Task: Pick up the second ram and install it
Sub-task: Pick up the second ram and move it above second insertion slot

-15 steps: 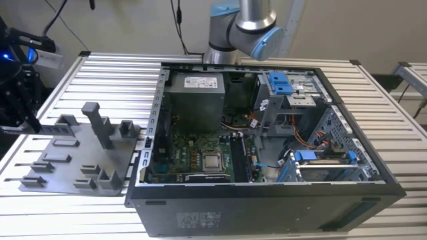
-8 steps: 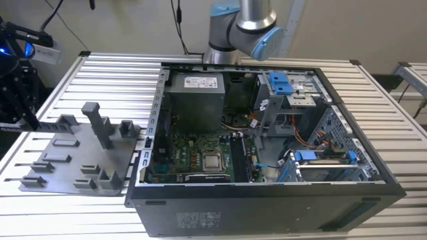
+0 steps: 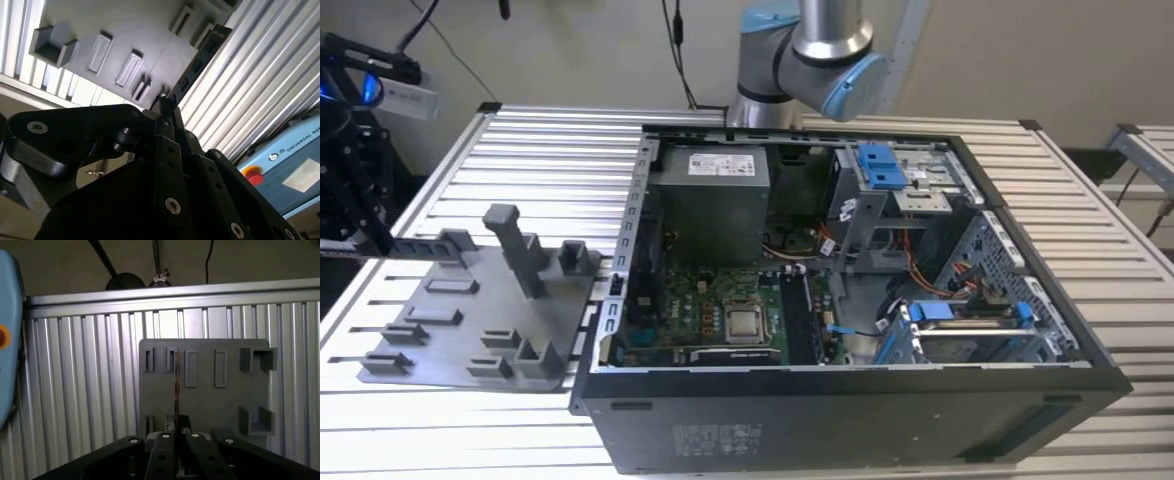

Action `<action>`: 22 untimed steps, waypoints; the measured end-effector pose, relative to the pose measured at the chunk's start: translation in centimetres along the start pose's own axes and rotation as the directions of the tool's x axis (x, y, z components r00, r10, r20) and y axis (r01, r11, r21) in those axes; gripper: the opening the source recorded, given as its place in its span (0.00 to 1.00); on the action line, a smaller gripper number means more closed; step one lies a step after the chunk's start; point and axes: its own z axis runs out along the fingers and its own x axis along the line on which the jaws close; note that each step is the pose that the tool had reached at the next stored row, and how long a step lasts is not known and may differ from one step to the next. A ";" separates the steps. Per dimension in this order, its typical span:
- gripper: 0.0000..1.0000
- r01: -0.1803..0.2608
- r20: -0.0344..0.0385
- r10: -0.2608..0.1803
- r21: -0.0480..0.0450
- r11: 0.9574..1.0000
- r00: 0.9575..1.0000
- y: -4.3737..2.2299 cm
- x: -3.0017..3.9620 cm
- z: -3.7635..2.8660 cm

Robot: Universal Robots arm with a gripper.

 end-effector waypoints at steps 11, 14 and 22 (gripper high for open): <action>0.14 0.000 0.000 0.000 0.000 1.000 1.000 0.02 0.02 -0.90; 0.14 0.000 0.000 0.000 0.000 1.000 1.000 0.03 0.02 -1.22; 0.14 0.000 0.000 0.000 0.000 1.000 1.000 0.06 0.05 -2.60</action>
